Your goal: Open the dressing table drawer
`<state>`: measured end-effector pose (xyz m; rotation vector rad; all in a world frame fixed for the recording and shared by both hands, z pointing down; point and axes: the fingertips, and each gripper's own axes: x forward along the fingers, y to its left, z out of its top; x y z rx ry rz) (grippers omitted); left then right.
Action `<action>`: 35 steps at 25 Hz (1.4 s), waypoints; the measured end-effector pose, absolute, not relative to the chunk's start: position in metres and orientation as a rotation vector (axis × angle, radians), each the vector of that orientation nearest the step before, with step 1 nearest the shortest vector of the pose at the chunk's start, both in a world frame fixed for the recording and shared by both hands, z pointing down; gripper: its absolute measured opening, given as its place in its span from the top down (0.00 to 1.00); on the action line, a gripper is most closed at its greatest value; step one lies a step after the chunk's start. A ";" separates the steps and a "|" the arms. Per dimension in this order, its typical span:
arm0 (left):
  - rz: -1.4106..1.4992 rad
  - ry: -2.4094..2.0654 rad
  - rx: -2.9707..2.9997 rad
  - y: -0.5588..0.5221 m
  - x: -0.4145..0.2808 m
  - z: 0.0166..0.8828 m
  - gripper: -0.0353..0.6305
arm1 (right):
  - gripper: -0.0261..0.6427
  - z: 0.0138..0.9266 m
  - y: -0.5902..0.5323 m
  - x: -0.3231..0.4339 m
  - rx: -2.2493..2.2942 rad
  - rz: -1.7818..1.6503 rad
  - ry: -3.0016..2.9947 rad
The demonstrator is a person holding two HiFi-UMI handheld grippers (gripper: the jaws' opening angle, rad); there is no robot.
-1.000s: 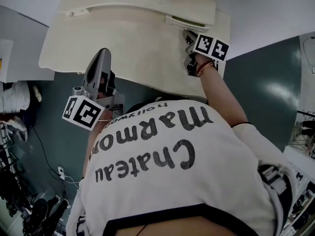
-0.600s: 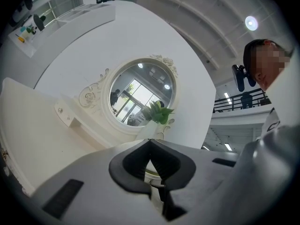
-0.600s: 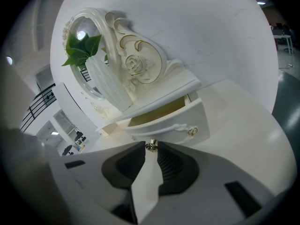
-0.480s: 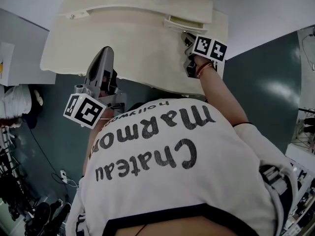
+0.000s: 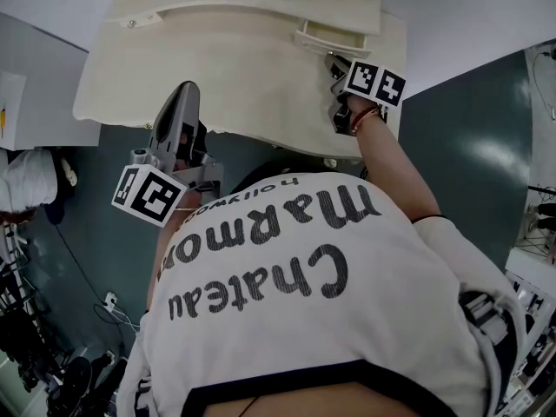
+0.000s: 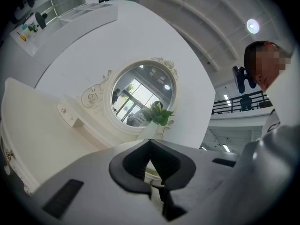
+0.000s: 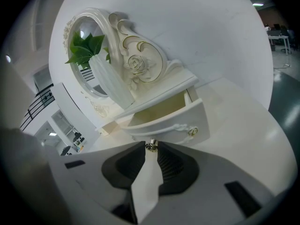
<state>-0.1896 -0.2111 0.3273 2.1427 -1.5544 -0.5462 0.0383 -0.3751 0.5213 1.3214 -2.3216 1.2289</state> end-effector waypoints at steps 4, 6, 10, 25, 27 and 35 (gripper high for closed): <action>-0.562 -1.544 2.149 -0.206 -0.201 0.316 0.91 | 0.82 0.516 -0.369 0.038 1.343 1.197 -2.304; -0.564 -1.544 2.163 -0.201 -0.208 0.312 0.91 | 0.82 0.521 -0.362 0.038 1.353 1.210 -2.285; -0.571 -1.543 2.181 -0.201 -0.216 0.305 0.91 | 0.82 0.526 -0.362 0.040 1.372 1.217 -2.262; -0.592 -1.520 2.187 -0.185 -0.225 0.302 0.91 | 0.82 0.523 -0.345 0.036 1.407 1.217 -2.253; -0.590 -1.515 2.190 -0.185 -0.224 0.301 0.91 | 0.82 0.522 -0.344 0.036 1.409 1.218 -2.255; -0.585 -1.504 2.200 -0.182 -0.225 0.301 0.91 | 0.82 0.523 -0.336 0.036 1.424 1.233 -2.253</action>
